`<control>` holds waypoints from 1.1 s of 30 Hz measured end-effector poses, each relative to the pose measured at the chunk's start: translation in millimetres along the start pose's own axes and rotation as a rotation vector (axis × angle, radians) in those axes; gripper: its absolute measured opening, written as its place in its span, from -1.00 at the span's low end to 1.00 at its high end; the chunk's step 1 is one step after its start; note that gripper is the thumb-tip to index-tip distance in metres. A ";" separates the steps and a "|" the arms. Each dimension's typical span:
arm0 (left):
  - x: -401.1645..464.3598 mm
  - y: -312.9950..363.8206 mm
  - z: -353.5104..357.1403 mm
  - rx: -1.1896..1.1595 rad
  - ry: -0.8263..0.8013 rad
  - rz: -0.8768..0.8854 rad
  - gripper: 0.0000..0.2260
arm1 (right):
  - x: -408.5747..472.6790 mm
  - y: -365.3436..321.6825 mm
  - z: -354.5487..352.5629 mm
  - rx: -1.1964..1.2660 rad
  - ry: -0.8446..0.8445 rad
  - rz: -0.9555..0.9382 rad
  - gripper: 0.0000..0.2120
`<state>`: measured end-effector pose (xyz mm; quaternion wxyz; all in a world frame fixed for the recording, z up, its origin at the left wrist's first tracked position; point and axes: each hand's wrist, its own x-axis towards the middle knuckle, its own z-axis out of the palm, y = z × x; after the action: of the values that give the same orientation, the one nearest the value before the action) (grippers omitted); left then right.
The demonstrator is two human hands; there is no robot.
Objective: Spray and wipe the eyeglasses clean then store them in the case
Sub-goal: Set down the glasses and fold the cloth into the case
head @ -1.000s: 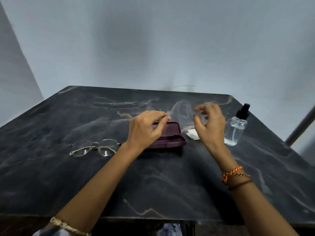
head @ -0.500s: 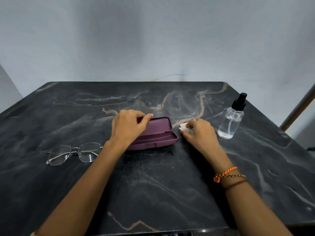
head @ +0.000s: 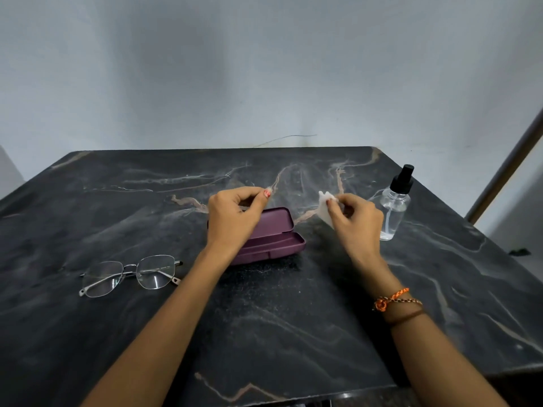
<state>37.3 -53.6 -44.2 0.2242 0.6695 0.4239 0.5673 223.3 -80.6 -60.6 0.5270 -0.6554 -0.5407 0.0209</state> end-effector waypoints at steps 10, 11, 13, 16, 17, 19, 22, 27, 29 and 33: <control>-1.9 11.4 3.7 -0.616 -0.179 -0.373 -0.85 | -0.5 -58.3 15.1 0.848 -0.181 0.343 -0.85; -2.2 11.5 3.3 -0.626 -0.172 -0.364 -0.86 | -1.0 -63.2 18.7 0.861 -0.202 0.330 -0.86; -1.1 10.3 1.1 -0.650 -0.148 -0.347 -0.90 | -2.2 -69.5 26.9 0.876 -0.244 0.305 -0.89; 1.5 8.8 -3.3 -0.719 -0.122 -0.393 -0.89 | -5.5 -70.0 35.9 0.887 -0.287 0.297 -0.92; 2.3 7.9 -4.5 -0.734 -0.121 -0.410 -0.90 | -6.8 -68.4 38.1 0.892 -0.293 0.289 -0.93; 2.9 7.2 -5.8 -0.716 -0.144 -0.422 -0.91 | -9.4 -65.5 40.5 0.893 -0.292 0.244 -0.92; 1.2 6.5 -3.5 -0.639 -0.167 -0.422 -0.85 | -12.1 -61.6 41.8 0.862 -0.260 0.187 -0.84; -0.3 6.0 -2.7 -0.597 -0.124 -0.432 -0.90 | -14.9 -59.7 40.7 0.805 -0.278 0.077 -0.85; 0.6 5.9 -3.9 -0.599 -0.089 -0.432 -0.92 | -14.7 -59.3 41.6 0.813 -0.290 0.068 -0.83; 0.2 7.5 -4.2 -0.581 -0.053 -0.410 -0.90 | -15.5 -58.6 43.5 0.831 -0.294 0.083 -0.84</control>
<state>35.7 -58.2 -37.2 0.5254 0.4932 0.3645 0.5897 150.7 -71.1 -46.4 0.6619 -0.3989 -0.5290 0.3505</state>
